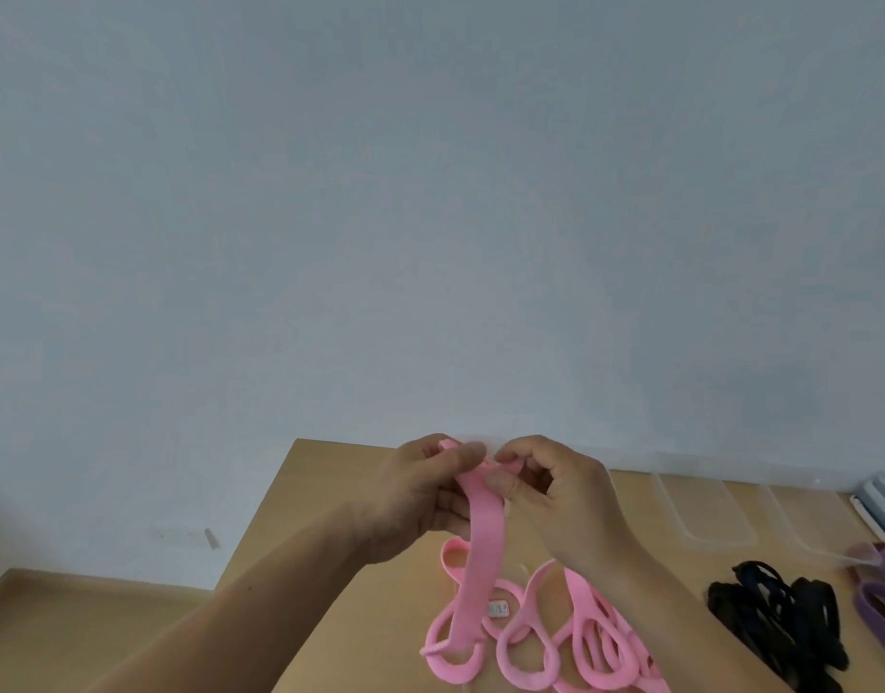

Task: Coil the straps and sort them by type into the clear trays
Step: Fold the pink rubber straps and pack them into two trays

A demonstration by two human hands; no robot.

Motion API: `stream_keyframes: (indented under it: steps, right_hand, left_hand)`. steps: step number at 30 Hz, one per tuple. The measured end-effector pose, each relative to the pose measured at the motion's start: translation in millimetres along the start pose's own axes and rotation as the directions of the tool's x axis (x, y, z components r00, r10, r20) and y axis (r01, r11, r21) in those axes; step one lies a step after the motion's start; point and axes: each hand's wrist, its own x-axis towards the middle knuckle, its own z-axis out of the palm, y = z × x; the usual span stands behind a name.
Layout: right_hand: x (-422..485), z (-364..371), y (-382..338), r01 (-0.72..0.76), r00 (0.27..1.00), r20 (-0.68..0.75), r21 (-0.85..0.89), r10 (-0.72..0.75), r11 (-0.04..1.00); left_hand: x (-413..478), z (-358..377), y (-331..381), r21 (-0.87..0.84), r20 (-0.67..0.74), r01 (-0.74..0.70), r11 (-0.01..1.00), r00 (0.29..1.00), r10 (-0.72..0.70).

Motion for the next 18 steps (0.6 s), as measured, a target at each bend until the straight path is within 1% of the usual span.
stream_keyframes:
  steps: [2,4,6,8,9,11,15,16,18]
  right_hand:
    - [-2,1,3,0.047,0.999,-0.021,-0.072,-0.048,0.996]
    - [-2,1,4,0.025,0.999,-0.020,-0.077,-0.026,0.997]
    - [0,0,1,-0.095,0.994,0.056,0.016,0.094,0.995]
    - [1,-1,-4,-0.215,0.964,0.187,0.127,0.190,0.968]
    - [1,-1,-6,-0.242,0.951,0.242,0.187,0.194,0.952]
    - [-1,-2,-10,-0.252,0.941,0.291,0.258,0.174,0.933]
    - [-2,0,-7,-0.275,0.943,0.267,0.296,0.197,0.915]
    - [-3,2,-6,-0.258,0.949,0.250,0.271,0.191,0.927]
    - [-5,5,-5,-0.177,0.973,0.180,0.174,0.145,0.969]
  left_hand:
    - [-2,-3,-4,-0.010,-0.057,-0.008,1.000,0.998,0.008]
    - [-5,-5,-7,-0.027,-0.066,-0.029,0.999,0.997,0.027]
    - [-8,-4,-8,-0.023,-0.076,-0.053,0.998,0.996,0.051]
    - [-11,-3,-8,0.016,-0.100,-0.068,0.998,0.993,0.069]
    - [-11,-3,-8,0.030,-0.110,-0.075,0.997,0.991,0.078]
    - [-12,-2,-10,0.033,-0.122,-0.088,0.996,0.988,0.092]
    - [-12,0,-14,0.051,-0.150,-0.046,0.998,0.987,0.053]
    - [-11,1,-14,0.055,-0.143,-0.020,0.998,0.989,0.027]
    - [-11,1,-14,0.056,-0.089,0.040,0.998,0.995,-0.035]
